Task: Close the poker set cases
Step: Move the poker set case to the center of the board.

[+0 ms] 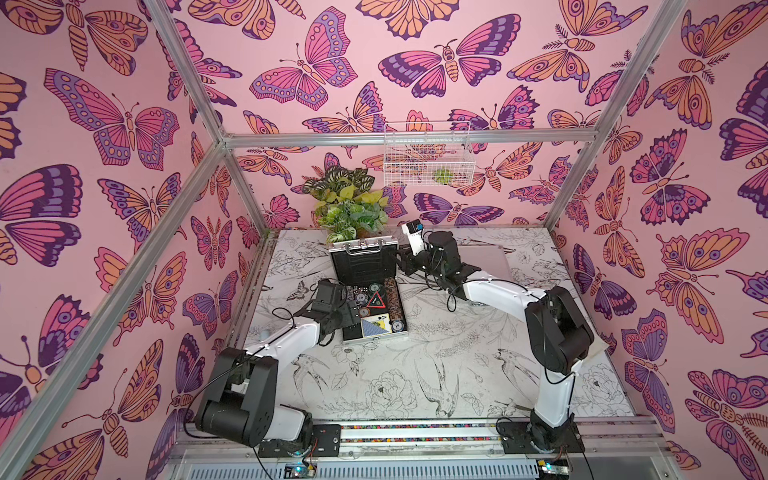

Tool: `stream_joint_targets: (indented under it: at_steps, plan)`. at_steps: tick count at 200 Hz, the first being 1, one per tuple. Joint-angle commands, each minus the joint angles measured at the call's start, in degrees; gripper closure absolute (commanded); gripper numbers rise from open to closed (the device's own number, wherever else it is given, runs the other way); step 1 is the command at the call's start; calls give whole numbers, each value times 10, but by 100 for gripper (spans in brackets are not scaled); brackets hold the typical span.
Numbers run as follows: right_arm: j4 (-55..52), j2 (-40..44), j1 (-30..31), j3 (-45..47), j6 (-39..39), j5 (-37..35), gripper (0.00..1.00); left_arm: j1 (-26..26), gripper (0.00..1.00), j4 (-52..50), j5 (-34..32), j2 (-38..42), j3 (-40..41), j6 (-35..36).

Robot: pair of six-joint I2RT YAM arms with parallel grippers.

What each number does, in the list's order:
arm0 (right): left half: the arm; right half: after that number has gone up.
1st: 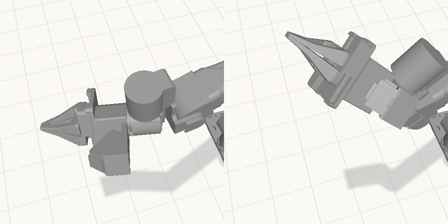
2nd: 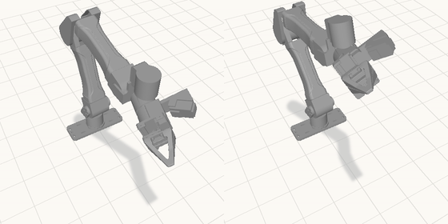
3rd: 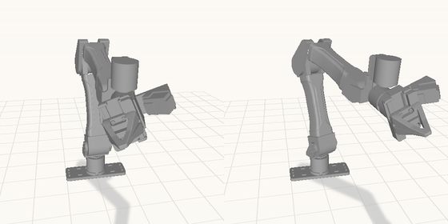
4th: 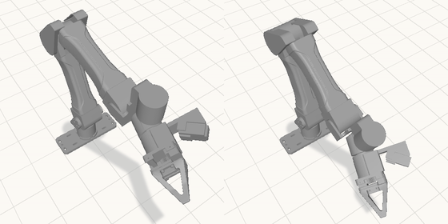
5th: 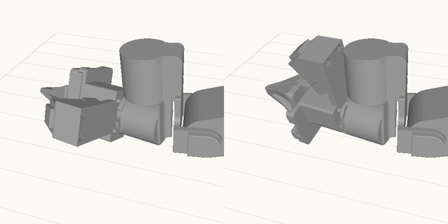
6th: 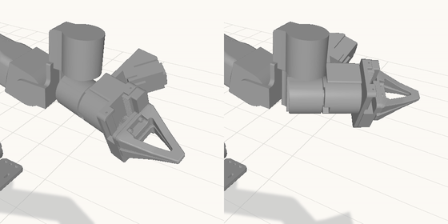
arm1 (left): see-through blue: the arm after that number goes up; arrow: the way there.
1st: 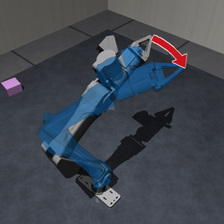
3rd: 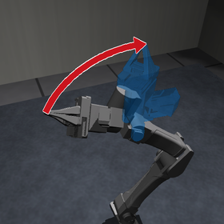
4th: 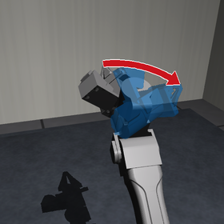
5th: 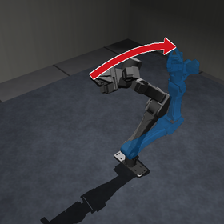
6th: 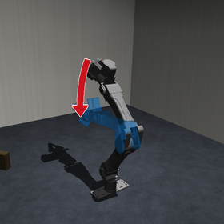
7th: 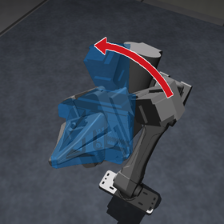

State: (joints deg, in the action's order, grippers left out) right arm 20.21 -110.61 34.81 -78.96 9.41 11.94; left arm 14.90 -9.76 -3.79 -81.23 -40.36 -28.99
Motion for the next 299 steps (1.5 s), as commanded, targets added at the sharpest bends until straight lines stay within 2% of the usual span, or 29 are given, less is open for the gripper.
stream_joint_targets:
  at_steps: [1,46,116,163,210,299]
  plan:
    - [24,-10,3,-17,-1,-29,58,-5,0,6,10,-8,9,3]
    - [50,-23,4,-25,-3,-27,77,-6,0,8,12,-6,10,4]
    - [68,-24,7,-16,-22,-60,97,-6,0,7,14,-3,21,1]
    - [82,-3,7,13,-48,-101,100,-6,0,11,18,-10,22,-1]
    - [95,23,3,51,-78,-155,100,-2,0,24,52,-33,4,-2]
    - [115,84,-45,121,-98,-196,100,50,0,47,68,-57,-34,-2]
